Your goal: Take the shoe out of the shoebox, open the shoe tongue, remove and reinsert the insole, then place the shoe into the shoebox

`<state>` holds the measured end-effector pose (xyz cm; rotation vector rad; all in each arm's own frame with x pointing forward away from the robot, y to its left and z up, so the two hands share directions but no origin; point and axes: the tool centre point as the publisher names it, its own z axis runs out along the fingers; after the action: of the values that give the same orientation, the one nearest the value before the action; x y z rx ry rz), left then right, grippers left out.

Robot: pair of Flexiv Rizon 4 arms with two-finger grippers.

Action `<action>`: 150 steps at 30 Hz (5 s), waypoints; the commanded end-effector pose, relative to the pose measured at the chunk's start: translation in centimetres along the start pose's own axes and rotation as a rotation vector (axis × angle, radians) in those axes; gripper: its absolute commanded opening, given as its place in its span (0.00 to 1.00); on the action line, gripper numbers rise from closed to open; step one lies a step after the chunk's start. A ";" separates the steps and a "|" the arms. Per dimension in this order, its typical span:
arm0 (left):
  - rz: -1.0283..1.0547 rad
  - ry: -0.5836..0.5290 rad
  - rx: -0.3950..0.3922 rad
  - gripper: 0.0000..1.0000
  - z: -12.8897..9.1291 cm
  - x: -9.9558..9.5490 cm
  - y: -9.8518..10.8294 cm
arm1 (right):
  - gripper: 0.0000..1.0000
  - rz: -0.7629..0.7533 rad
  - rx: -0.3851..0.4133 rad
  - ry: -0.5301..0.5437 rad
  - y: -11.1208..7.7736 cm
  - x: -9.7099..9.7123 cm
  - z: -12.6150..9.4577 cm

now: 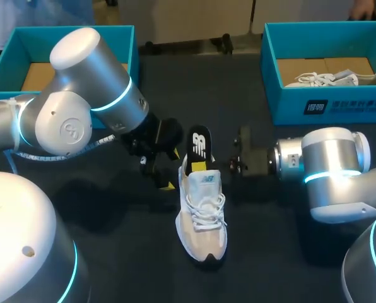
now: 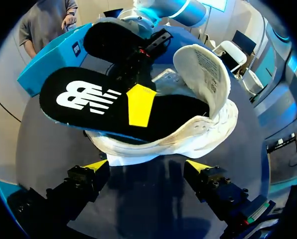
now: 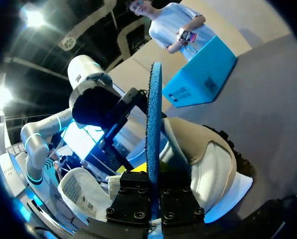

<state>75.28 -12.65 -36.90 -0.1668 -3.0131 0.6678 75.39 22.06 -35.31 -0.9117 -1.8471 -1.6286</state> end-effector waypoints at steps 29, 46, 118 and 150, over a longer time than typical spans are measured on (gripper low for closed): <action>0.000 0.000 -0.003 1.00 0.1 -0.1 0.0 | 0.30 -0.135 -0.033 0.007 2.9 1.8 -0.5; 0.000 0.000 -0.003 1.00 0.1 -0.1 0.0 | 0.00 -0.036 -0.048 0.031 1.0 0.4 -0.6; 0.000 0.000 -0.003 1.00 0.1 -0.1 0.0 | 0.21 -0.101 -0.019 -0.001 1.4 2.2 0.0; 0.018 -0.001 -0.010 1.00 0.1 0.0 -0.1 | 0.40 -0.084 0.032 -0.009 0.7 2.8 0.1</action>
<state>75.30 -12.63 -36.94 -0.1771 -3.0166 0.6646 73.76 22.52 -33.47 -0.8476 -1.9117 -1.6808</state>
